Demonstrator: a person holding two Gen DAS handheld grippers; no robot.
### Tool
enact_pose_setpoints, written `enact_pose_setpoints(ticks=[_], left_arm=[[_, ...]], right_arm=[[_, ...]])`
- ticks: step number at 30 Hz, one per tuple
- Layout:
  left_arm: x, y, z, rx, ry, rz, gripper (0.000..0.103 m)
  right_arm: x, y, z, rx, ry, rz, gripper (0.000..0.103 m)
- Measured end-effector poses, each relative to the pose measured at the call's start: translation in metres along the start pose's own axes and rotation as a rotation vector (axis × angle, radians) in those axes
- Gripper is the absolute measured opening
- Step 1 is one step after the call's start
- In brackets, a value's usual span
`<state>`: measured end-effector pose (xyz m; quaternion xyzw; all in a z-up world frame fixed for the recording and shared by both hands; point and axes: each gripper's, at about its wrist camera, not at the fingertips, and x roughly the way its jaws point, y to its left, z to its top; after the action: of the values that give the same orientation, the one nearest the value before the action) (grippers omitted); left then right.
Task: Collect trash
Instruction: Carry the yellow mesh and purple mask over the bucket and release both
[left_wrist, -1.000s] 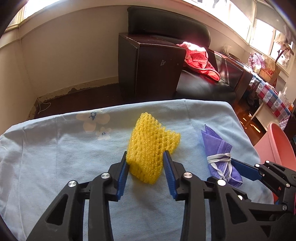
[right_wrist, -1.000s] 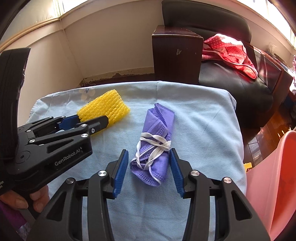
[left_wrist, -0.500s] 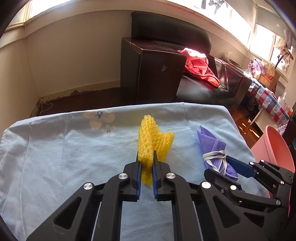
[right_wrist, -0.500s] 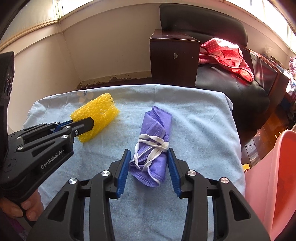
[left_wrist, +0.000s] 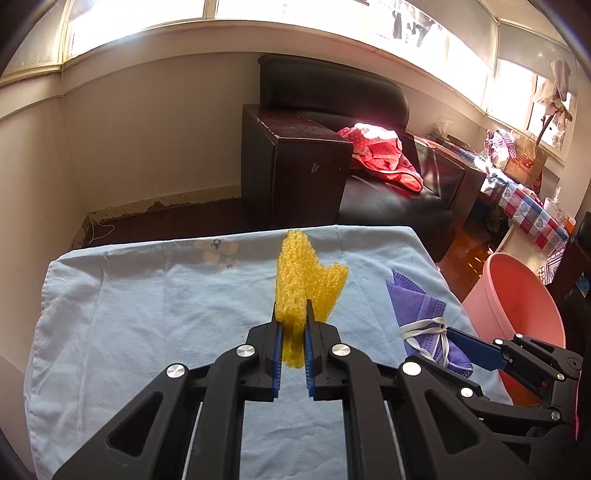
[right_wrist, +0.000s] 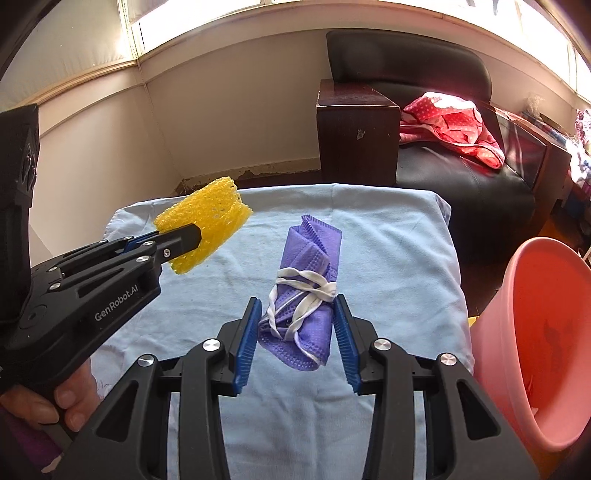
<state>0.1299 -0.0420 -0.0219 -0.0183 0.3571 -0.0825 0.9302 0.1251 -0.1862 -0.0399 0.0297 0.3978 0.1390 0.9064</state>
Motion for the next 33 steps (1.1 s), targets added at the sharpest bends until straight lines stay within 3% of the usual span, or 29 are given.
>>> enact_pose_setpoints(ticks=[15, 33], left_arm=[[-0.057, -0.022, -0.018, -0.003, -0.001, 0.038, 0.009], [-0.082, -0.066, -0.018, 0.040, -0.029, 0.070, 0.009]], right_arm=[[-0.052, 0.002, -0.031, 0.002, -0.026, 0.040, 0.041], [-0.091, -0.031, -0.050, 0.039, -0.091, 0.040, 0.041]])
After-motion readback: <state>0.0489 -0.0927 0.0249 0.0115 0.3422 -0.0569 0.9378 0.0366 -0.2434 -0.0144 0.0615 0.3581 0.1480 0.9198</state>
